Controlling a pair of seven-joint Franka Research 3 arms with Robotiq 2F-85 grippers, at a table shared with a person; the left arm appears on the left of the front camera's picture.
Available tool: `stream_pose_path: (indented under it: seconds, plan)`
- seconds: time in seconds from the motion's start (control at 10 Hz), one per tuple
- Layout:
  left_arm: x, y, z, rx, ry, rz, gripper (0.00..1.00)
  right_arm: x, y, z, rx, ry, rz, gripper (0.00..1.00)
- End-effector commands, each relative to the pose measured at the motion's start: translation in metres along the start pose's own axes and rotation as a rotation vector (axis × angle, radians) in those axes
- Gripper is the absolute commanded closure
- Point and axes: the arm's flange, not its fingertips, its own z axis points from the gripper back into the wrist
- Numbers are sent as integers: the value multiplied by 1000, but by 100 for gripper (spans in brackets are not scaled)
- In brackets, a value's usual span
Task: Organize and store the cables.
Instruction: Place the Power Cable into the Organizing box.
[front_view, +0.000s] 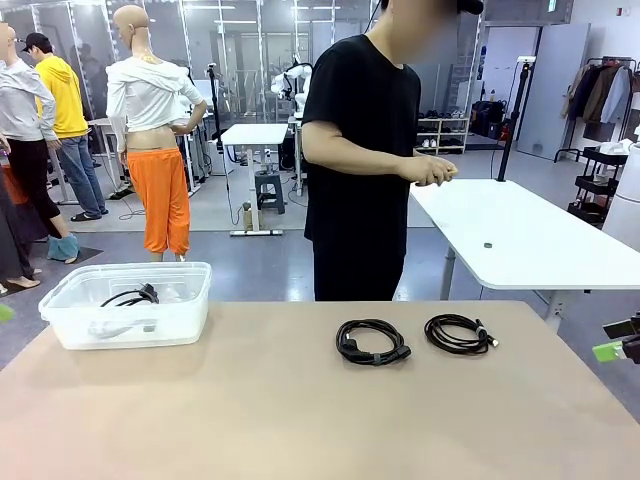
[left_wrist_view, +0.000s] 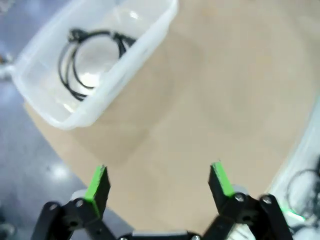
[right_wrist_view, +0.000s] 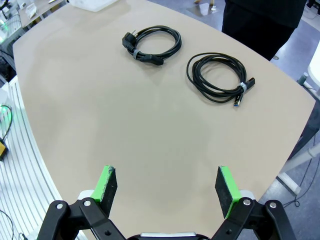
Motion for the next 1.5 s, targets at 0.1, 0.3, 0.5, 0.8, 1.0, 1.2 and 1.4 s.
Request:
stream_pose_path:
  seconds: [0.1, 0.3, 0.5, 0.8, 1.0, 1.2, 1.4]
  plan:
    - [-38, 7, 8, -80, -106, -121, 0, 3, 0, 1, 0, -11, -20, 0]
    - [-40, 20, 7, -153, -107, -53, 0, 3, 0, 1, 0, -11, -20, 0]
    - [-42, 5, 10, -62, -91, -112, 0, 3, 0, 1, 0, -11, -20, 0]
    - [-42, 5, 10, -62, -91, -112, 0, 3, 0, 1, 0, -11, -20, 0]
    - [-42, 5, 10, -62, -91, -112, 0, 3, 0, 1, 0, -11, -20, 0]
    - [-42, 5, 10, -62, -91, -112, 0, 3, 0, 1, 0, -11, -20, 0]
    - [-42, 5, 10, -62, -91, -112, 0, 36, 16, 0, -15, 88, 128, 0]
